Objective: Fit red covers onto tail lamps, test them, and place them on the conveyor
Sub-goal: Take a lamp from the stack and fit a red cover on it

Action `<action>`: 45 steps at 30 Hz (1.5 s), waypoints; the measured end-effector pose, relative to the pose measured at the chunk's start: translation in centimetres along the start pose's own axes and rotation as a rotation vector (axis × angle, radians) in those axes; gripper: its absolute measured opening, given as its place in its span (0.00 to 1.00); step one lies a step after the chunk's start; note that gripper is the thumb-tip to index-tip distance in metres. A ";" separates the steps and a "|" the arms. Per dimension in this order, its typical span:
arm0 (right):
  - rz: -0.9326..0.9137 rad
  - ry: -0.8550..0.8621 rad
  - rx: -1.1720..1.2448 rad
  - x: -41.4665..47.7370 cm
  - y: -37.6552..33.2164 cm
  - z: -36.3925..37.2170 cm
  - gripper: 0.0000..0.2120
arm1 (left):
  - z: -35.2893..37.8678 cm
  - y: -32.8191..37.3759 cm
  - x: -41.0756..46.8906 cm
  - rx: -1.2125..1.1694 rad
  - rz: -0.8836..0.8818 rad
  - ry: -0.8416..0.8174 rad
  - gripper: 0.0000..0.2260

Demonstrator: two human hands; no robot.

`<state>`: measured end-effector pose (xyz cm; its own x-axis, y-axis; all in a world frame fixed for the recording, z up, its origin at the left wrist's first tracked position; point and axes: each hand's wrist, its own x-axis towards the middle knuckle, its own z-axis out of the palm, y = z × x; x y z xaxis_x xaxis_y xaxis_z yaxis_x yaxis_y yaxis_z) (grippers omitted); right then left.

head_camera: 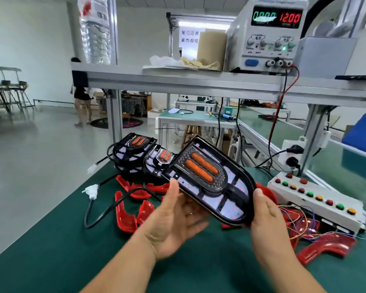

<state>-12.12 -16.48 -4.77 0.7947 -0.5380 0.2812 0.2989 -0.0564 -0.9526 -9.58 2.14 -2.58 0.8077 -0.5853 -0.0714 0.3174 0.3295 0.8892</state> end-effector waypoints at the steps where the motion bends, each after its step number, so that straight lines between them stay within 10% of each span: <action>1: 0.025 -0.009 -0.013 0.3 0.0 -0.2 0.21 | -0.9 0.7 -0.2 0.103 -0.056 -0.004 0.51; 6: 0.054 -0.031 -0.149 1.2 0.1 -1.1 0.23 | -5.0 4.4 -2.3 0.604 -0.216 0.028 0.34; 11: -0.002 -0.136 -0.369 1.3 -0.3 -1.8 0.20 | -5.1 4.6 -0.9 0.358 0.206 0.411 0.17; 21: 0.000 -0.381 -0.682 0.7 -1.1 -1.9 0.19 | -4.5 1.0 0.8 0.349 -0.089 0.264 0.19; 28: 0.221 -0.249 -0.385 1.7 -2.0 -3.7 0.26 | -3.4 -0.3 1.3 0.317 -0.009 0.358 0.11; 32: 0.018 -0.127 -0.841 3.6 -2.1 -6.8 0.11 | -4.0 -0.4 1.7 0.339 0.059 0.368 0.12; 45: -0.046 -0.274 -1.580 3.7 0.4 -5.4 0.10 | -4.1 -1.0 2.3 0.288 0.077 0.370 0.12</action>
<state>-11.95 -23.04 -4.73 0.9190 -0.3613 0.1577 -0.3573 -0.9324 -0.0539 -6.03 3.53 -5.48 0.9627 -0.2471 -0.1102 0.1414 0.1121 0.9836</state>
